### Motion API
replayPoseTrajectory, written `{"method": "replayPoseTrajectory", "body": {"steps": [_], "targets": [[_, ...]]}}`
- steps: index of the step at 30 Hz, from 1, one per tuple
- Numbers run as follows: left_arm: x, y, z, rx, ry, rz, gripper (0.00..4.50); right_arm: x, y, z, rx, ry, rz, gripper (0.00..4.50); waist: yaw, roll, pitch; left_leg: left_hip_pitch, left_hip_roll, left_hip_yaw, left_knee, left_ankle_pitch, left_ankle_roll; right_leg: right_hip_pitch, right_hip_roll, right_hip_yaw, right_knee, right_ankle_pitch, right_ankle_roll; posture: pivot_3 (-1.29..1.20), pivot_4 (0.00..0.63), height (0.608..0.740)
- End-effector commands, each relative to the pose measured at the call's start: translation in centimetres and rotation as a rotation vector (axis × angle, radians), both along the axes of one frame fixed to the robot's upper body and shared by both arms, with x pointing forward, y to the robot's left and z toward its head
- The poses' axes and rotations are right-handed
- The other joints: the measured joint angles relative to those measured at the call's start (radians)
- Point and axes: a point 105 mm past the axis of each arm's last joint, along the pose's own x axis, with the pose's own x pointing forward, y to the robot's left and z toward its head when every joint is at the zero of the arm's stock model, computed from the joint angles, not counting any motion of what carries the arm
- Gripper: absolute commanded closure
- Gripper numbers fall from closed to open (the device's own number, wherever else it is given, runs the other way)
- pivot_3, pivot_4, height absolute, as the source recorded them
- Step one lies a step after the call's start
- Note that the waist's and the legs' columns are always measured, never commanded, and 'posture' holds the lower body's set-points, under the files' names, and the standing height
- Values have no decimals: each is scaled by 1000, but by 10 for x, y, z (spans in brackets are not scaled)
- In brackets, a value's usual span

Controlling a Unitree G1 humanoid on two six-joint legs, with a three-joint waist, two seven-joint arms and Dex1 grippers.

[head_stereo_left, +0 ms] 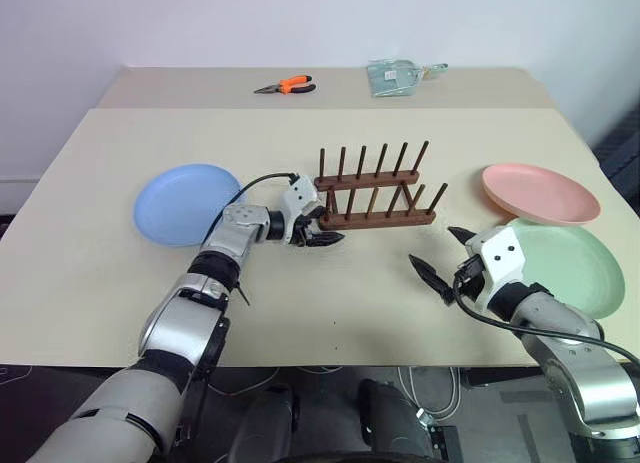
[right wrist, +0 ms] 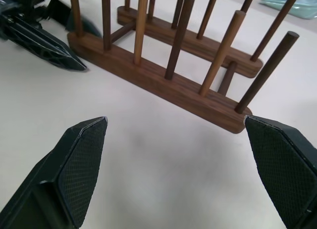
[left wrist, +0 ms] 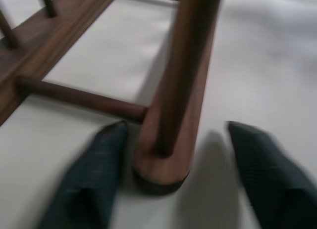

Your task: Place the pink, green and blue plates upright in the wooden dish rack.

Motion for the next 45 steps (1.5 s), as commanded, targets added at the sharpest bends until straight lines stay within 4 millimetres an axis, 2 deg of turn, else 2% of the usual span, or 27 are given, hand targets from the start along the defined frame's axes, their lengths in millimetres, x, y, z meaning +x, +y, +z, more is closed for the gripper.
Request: {"method": "replayPoseTrajectory", "body": {"steps": [1, 2, 10, 13, 15, 17, 20, 22, 23, 25, 27, 28, 30, 32, 35, 38, 40, 45], "targets": [[-7, -1, -9, 22, 16, -47, 3404, -1, -6, 16, -31, -62, -8, 0, 0, 0, 0, 0, 0, 0, 0, 0, 0, 0, 0, 0, 0, 0, 0, 0, 150, 740], [-10, -1, -8, 16, 9, -71, 3713, -1, -9, 16, -43, -60, -11, 0, 0, 0, 0, 0, 0, 0, 0, 0, 0, 0, 0, 0, 0, 0, 0, 0, 150, 740], [-38, 13, -2, 43, -41, -278, 3711, -22, -39, 7, -137, 54, 18, 0, -1, 0, 0, 0, 0, 0, 0, 0, 0, 0, 0, 0, 0, 0, 0, 0, 150, 740], [-51, 17, 0, 51, -33, -325, 3711, -31, -57, 2, -167, 106, 2, 0, 0, 0, 0, 0, 0, 0, 0, 0, 0, 0, 0, 0, 0, 0, -1, 0, 150, 740], [-53, 17, 1, 31, -18, -312, 2682, -33, -61, 1, -173, 112, -4, 0, 0, 0, 0, 0, 0, 0, 0, 0, 0, 1, 0, 0, 0, 0, -1, 0, 150, 740], [-54, 19, 1, 32, -15, -291, 1880, -33, -61, -1, -176, 114, -1, 0, 0, 0, 0, 0, 1, 0, 0, 0, 0, 1, 0, 0, 0, 0, -1, 0, 150, 740], [-45, 35, -9, 110, -48, -185, 385, -32, -53, -7, -171, 126, 23, 797, 0, 0, 0, 0, 1, 0, 1, 0, 0, 1, 0, 0, 0, 0, -1, 0, 150, 740], [-46, 48, -12, 122, -27, -138, 337, -33, -44, -11, -161, 136, 55, 1762, -5, 1, 0, 1, 1, 0, 1, 0, 0, 1, 0, 0, 1, 0, -1, 0, 150, 740], [-47, 54, -12, 118, -20, -115, 485, -33, -39, -13, -159, 140, 69, 2319, -6, 1, 0, 1, 1, 0, 0, 0, 0, 1, 0, 0, 1, 0, -1, 0, 150, 740], [-57, 64, -11, 88, 29, -79, 1201, -33, -32, -18, -153, 150, 86, 3209, -10, 1, -1, 2, 1, 0, -1, 0, 0, 0, 0, 1, 1, 0, -1, 0, 150, 740], [-74, 71, -12, 65, 86, -72, 2176, -33, -24, -25, -152, 168, 106, 4280, -16, 2, -1, 3, 2, 1, -3, 0, 0, 0, 0, 1, 1, 0, -1, 0, 150, 740], [-84, 72, -13, 59, 113, -72, 2672, -32, -21, -29, -155, 177, 116, 4500, -20, 2, -2, 3, 2, 0, -3, 0, 0, 1, 0, 1, 1, 0, -1, 0, 150, 740], [-100, 67, -14, 47, 140, -69, 3708, -29, -15, -35, -166, 183, 125, 4500, -23, 3, -2, 3, 2, 0, -3, 0, 0, 1, 0, 1, 1, -1, -1, 0, 150, 740], [-107, 58, -14, 30, 137, -36, 4466, -21, -14, -41, -185, 180, 106, 4500, -22, 3, -2, 3, 2, 0, -3, 0, 0, 1, 0, 2, 1, -2, -4, 0, 150, 740], [-105, 40, -13, -14, 105, 25, 4466, -6, -15, -47, -217, 164, 61, 4500, -5, 3, -2, 2, 1, 0, -1, 0, 0, 1, -1, 2, 1, -2, -4, 0, 150, 740], [-70, 23, -23, -14, 40, 285, 4466, 26, -15, -53, -242, 127, -27, 4500, 3, 3, -3, 2, 1, 0, 1, 0, 0, 2, -1, 1, 1, -2, -4, 0, 150, 740], [-54, 22, -24, -25, 23, 398, 4466, 41, -14, -53, -264, 102, -56, 4500, 5, 3, -3, 1, 0, -2, 6, 0, 0, 4, 0, 1, 2, -2, -5, 0, 150, 740], [-33, 25, -22, -34, -8, 493, 4466, 69, -14, -46, -276, 49, -102, 4500, -4, 4, -5, 2, 0, -2, 8, 0, 0, 4, 1, 0, 4, 0, -2, 0, 150, 740]]}}
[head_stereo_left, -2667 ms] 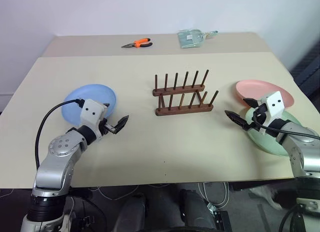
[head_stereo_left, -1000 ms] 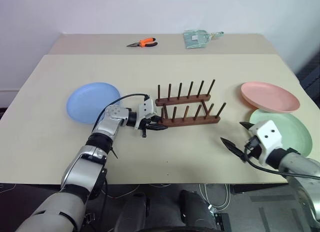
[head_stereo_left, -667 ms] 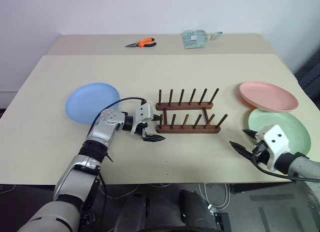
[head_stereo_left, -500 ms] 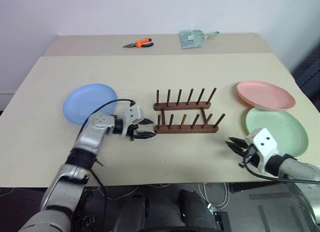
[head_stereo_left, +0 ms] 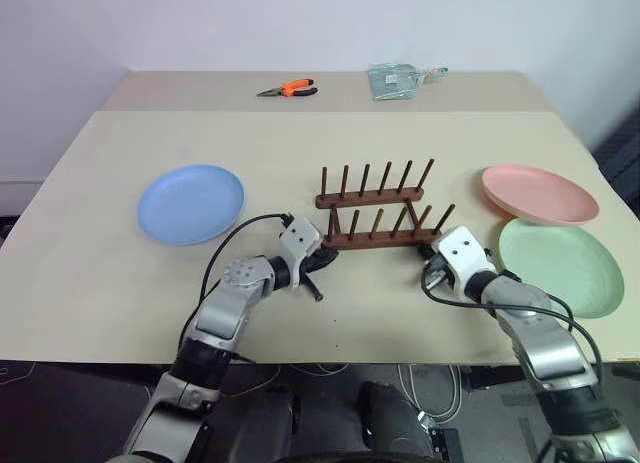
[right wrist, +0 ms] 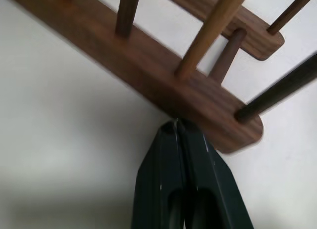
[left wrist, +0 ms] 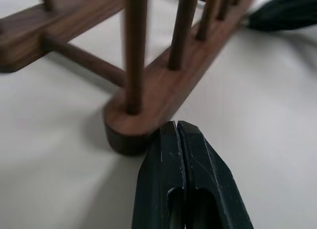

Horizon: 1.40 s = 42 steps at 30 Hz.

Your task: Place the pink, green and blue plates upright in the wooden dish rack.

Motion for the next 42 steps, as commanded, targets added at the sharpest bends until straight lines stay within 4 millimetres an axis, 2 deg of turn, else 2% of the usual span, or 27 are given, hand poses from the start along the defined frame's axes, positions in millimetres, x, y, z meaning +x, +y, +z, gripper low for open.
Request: {"method": "replayPoseTrajectory", "body": {"steps": [1, 4, 7, 10, 13, 16, 18, 21, 25, 28, 34, 39, 42], "targets": [[17, 20, -10, 38, 7, 126, 4466, 14, -6, 1, -23, -29, -46, 4500, -1, 1, 0, 0, 0, 0, 0, 0, 0, 0, 0, 0, 0, 0, 0, 0, 150, 740], [22, 22, -7, 32, -2, 136, 4466, 19, -9, 10, -21, -52, -44, 4500, 0, 1, -1, 0, 0, 0, 0, 0, 0, 0, 0, 0, 1, 0, 0, 0, 150, 740], [22, 22, -4, 23, -15, 131, 4500, 16, -16, 25, -26, -81, -26, 3698, -1, 1, -1, 0, 0, 0, 0, 0, 0, 0, 0, 0, 1, 1, 0, 0, 150, 740], [13, 21, 8, -32, -45, 85, 4500, 3, -34, 63, -157, -185, 11, 2261, 0, 3, 0, -1, 0, 0, 0, 0, 0, -1, 0, 0, 0, 2, -1, 0, 150, 740], [-7, 10, 26, -117, -81, -36, 4500, -8, -66, 90, -362, -223, -11, 772, 0, 5, 0, -3, 0, 2, 0, 0, 1, -3, 0, 1, 0, 2, -1, 0, 150, 740], [-26, -1, 35, -166, -78, -147, 4500, -14, -96, 98, -553, -193, -33, 772, 1, 5, 0, -4, 0, 2, 0, -1, 1, -3, 0, 1, -1, 0, 1, 0, 150, 740], [-35, -7, 39, -183, -82, -208, 4500, -11, -112, 98, -607, -176, -63, 772, 1, 4, 0, -4, 0, 2, 1, -1, 1, -3, 0, 1, -1, -1, -2, 0, 150, 740], [-40, -14, 43, -190, -85, -241, 4500, -4, -132, 87, -730, -132, -78, 772, 0, 4, 0, -3, 0, 3, 1, -1, 1, -2, -1, 1, -2, -2, -3, 0, 150, 740], [-39, -18, 48, -201, -101, -237, 4500, 8, -153, 64, -781, -73, -106, 772, -4, 6, 1, -3, 0, 4, 1, -1, 1, -3, -1, 2, -2, 0, -4, 0, 150, 740], [-40, -17, 49, -204, -107, -230, 4500, 14, -160, 60, -844, -85, -107, 1596, -5, 6, 1, -3, 0, 4, 1, -1, 2, -3, -1, 2, -1, 1, -6, 0, 150, 740], [-46, -10, 43, -187, -100, -218, 4500, 18, -155, 68, -856, -153, -90, 4478, -5, 6, 1, -3, 0, 4, 1, -1, 2, -3, -1, 3, -2, 1, -6, 0, 150, 740], [-46, -5, 45, -189, -100, -210, 4500, 13, -134, 113, -818, -324, -58, 4478, -4, 7, 1, -3, 0, 4, 1, -1, 2, -2, -1, 3, -2, 0, -5, 0, 150, 740], [-45, -3, 46, -202, -98, -206, 4500, 7, -96, 152, -445, -453, -44, 4478, -7, 7, 1, -3, 0, 4, 1, -1, 2, -2, -1, 3, -2, 0, -5, 0, 150, 740]]}}
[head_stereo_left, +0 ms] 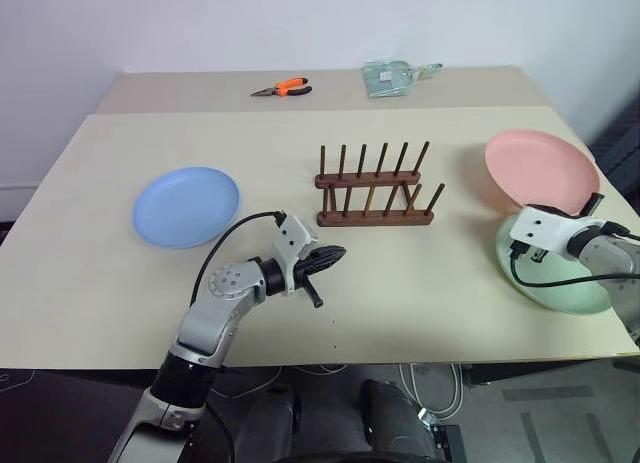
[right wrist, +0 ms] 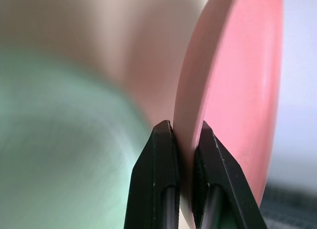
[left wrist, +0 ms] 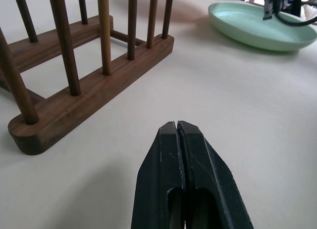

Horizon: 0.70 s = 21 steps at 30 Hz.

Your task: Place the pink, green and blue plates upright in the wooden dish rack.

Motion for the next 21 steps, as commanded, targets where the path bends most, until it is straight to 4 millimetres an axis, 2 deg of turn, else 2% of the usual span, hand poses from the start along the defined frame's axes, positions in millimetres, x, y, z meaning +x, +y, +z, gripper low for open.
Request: {"method": "replayPoseTrajectory", "body": {"steps": [1, 4, 6, 8, 12, 14, 21], "targets": [[1, 1, 15, -38, -41, -4, 4500, -7, 48, 77, 492, -219, 156, 4478, -6, -1, 0, 0, 1, 0, 0, 0, 0, 0, 0, 0, 0, 0, 0, 0, 150, 740], [2, 1, 15, -42, -41, -6, 4500, -23, 94, 112, 1061, -199, 369, 4478, -14, -1, 0, 0, 1, -2, 0, 0, 0, 0, 1, -1, 0, 0, 1, 0, 150, 740], [3, 0, 17, -49, -44, -9, 4500, -34, 115, 125, 1295, -135, 491, 4478, -11, 0, 0, 0, 1, -5, 0, 0, 0, 0, 1, -2, 0, 1, -1, 0, 150, 740], [2, -1, 21, -68, -46, -16, 4500, -38, 128, 126, 1422, -65, 532, 4478, -1, -1, 0, -1, 1, -5, 0, 0, 0, 1, 1, -2, 0, 1, -1, 0, 150, 740], [-3, -2, 27, -104, -47, -41, 4500, -40, 143, 116, 1480, 31, 534, 4478, 9, -1, 0, -1, 0, -4, 0, 0, 1, 1, 0, -2, -1, 0, -1, 0, 150, 740], [-7, -2, 29, -116, -48, -59, 4500, -37, 144, 111, 1499, 55, 511, 4478, 7, -1, 0, -1, 0, -4, 0, -1, 1, 0, 0, -2, -1, 0, -1, 0, 150, 740], [-18, 0, 37, -147, -52, -106, 4500, -20, 138, 77, 1548, 171, 365, 4478, 5, 0, 0, -1, 0, -3, 0, -1, 1, -1, 1, -2, -1, 0, -1, 0, 150, 740]]}}
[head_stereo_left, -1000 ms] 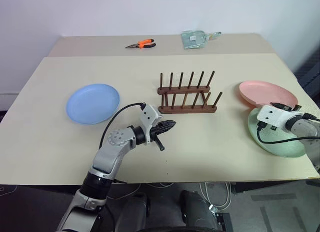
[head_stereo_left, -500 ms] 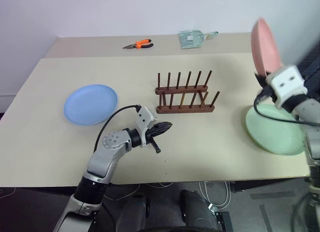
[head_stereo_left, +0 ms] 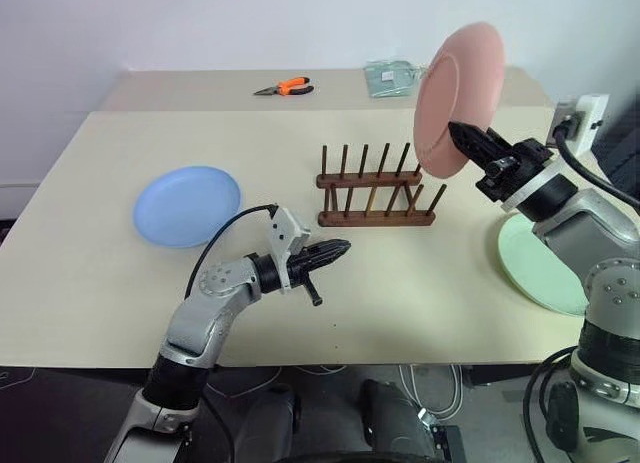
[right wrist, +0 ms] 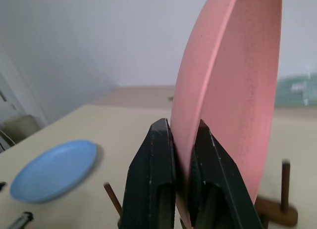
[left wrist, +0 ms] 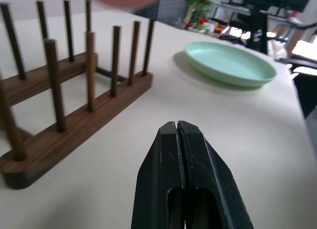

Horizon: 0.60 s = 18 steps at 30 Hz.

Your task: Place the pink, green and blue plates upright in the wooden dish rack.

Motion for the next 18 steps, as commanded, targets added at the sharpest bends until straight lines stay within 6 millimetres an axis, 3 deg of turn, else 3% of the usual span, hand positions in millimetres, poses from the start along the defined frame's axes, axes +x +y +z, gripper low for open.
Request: {"method": "replayPoseTrajectory", "body": {"steps": [1, 4, 8, 11, 13, 16, 18], "targets": [[-4, 1, 12, -30, -38, -14, 4500, 6, -4, -6, 20, 35, -12, 4478, 0, 0, 0, 0, 0, 0, 0, 0, 0, 0, 0, 0, 0, 0, 0, 0, 150, 740], [-5, 0, 13, -29, -41, -16, 4500, 13, -11, -6, 10, 36, -58, 3362, 0, 0, 0, 0, 0, 1, 0, 0, 0, 0, 0, 0, 0, 0, 0, 0, 150, 740], [-6, -2, 13, -27, -40, -22, 4500, 11, -27, 12, -47, -59, -144, 1434, 0, 0, 0, 0, 0, 1, 0, 0, 0, 0, 0, 0, 0, 0, 0, 0, 150, 740], [-7, -4, 11, -23, -34, -36, 4500, 0, -56, 30, -73, -140, -238, 1434, 5, 0, 0, -1, 0, 1, 0, 0, 0, 0, 0, 0, 0, 0, 1, 0, 150, 740], [-7, -4, 9, -15, -31, -43, 4500, -10, -76, 28, -91, -134, -278, 1434, 7, 0, 0, -1, -1, 0, 0, 0, 0, 0, 0, 0, -1, 0, 1, 0, 150, 740], [-7, -6, 7, -9, -24, -54, 4500, -26, -95, 3, -226, -46, -319, 1434, 4, -1, 0, -1, 0, 0, 0, -1, 2, 1, 0, 0, -2, -1, 1, 0, 150, 740], [-7, -7, 6, -5, -21, -70, 4500, -36, -93, -31, -422, 60, -297, 1434, 2, 0, -1, -1, 0, 1, 0, -2, 3, 1, -1, 0, -2, -1, 2, 0, 150, 740]]}}
